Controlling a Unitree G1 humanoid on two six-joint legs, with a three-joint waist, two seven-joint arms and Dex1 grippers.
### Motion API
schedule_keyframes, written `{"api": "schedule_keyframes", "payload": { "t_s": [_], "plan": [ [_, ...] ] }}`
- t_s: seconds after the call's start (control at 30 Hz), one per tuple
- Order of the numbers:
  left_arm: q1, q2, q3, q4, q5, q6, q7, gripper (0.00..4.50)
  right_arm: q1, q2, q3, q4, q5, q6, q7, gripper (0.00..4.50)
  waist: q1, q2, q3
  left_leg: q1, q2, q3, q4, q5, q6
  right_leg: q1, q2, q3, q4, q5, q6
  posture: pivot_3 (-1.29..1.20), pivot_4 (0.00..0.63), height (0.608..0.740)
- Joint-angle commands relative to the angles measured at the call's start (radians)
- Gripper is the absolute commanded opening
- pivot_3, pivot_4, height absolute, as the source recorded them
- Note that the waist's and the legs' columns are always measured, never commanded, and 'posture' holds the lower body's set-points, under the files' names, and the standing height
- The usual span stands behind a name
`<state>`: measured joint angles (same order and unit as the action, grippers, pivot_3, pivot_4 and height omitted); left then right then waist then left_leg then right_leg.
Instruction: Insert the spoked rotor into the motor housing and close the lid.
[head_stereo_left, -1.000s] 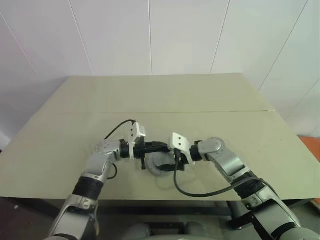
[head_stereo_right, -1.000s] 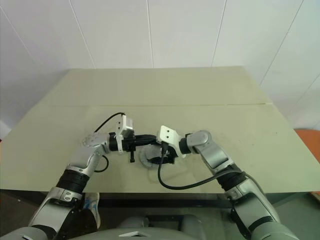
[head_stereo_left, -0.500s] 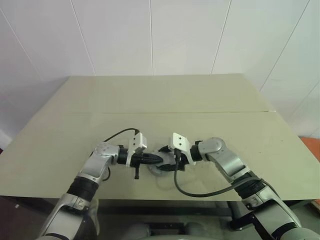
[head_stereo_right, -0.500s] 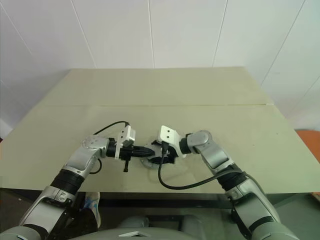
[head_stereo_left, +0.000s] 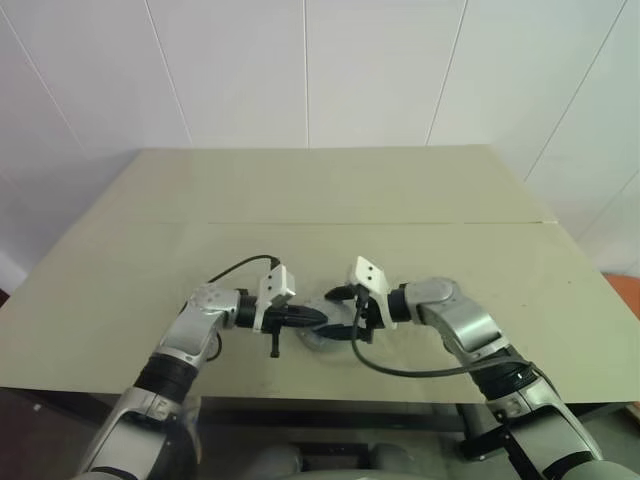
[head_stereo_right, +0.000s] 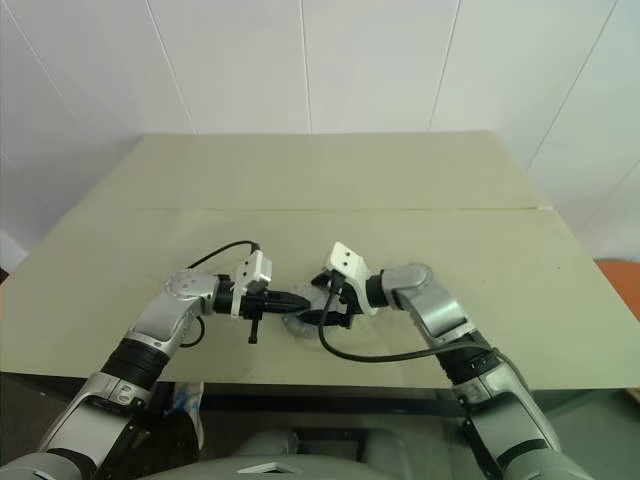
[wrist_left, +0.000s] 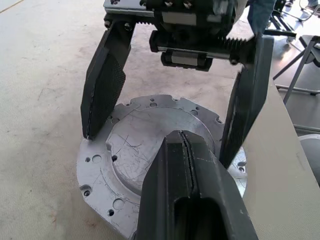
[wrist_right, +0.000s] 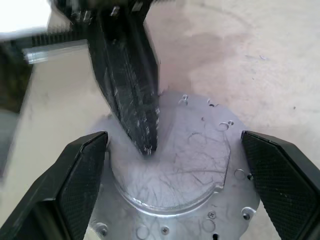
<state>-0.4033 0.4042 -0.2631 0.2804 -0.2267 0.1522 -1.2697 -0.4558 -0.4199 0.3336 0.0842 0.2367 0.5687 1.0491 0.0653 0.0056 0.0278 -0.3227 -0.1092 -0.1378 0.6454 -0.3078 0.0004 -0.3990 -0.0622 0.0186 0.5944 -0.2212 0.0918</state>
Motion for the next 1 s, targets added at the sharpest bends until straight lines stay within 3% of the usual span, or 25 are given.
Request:
{"api": "schedule_keyframes", "payload": {
  "t_s": [0.03,0.27,0.43,0.67,0.83,1.0],
  "plan": [
    [0.002,0.01,-0.035,0.018,0.036,0.024,0.003,0.0,0.004,0.001,-0.073,-0.061,0.106,0.1,0.02,4.47,0.001,-0.001,0.002,-0.001,0.0,0.0,0.0,0.0,0.0,-0.001,0.0,0.0,0.0,0.0,0.0,0.0,0.0,0.74],
    [0.007,0.013,-0.05,0.015,0.046,0.037,-0.01,0.0,0.003,-0.024,-0.213,-0.137,0.272,0.217,0.033,4.47,0.0,-0.002,0.003,-0.011,0.0,0.0,0.001,0.0,0.001,-0.01,0.0,0.0,0.0,0.002,0.003,0.0,0.0,0.74],
    [0.014,0.015,-0.057,0.01,0.046,0.039,-0.015,0.0,0.048,-0.093,-0.254,-0.185,0.307,0.268,0.019,4.47,0.001,-0.002,0.003,-0.014,-0.001,0.0,0.001,0.001,0.001,-0.013,0.0,-0.001,-0.001,0.003,0.003,0.0,0.0,0.74],
    [0.01,0.02,-0.065,0.016,0.047,0.041,-0.028,0.0,0.165,-0.159,-0.332,-0.25,0.318,0.374,-0.12,4.47,0.002,-0.003,0.004,-0.015,0.0,0.0,0.001,0.0,0.001,-0.013,0.0,-0.001,-0.001,0.001,0.001,0.0,0.0,0.74],
    [-0.006,0.044,-0.056,0.03,0.047,0.036,-0.037,0.0,0.191,-0.111,-0.425,-0.349,0.42,0.573,-0.268,4.47,-0.003,-0.003,0.006,-0.015,0.0,0.001,0.001,0.0,0.002,-0.014,0.0,0.0,-0.001,0.002,0.003,0.0,0.0,0.74],
    [-0.018,0.063,-0.05,0.048,0.046,0.026,-0.048,0.0,0.124,-0.01,-0.549,-0.36,0.526,0.889,-0.414,4.47,-0.002,-0.003,0.006,-0.015,0.001,0.001,0.001,0.0,0.002,-0.014,0.0,0.0,0.0,0.001,0.001,0.0,0.0,0.74]
  ]
}}
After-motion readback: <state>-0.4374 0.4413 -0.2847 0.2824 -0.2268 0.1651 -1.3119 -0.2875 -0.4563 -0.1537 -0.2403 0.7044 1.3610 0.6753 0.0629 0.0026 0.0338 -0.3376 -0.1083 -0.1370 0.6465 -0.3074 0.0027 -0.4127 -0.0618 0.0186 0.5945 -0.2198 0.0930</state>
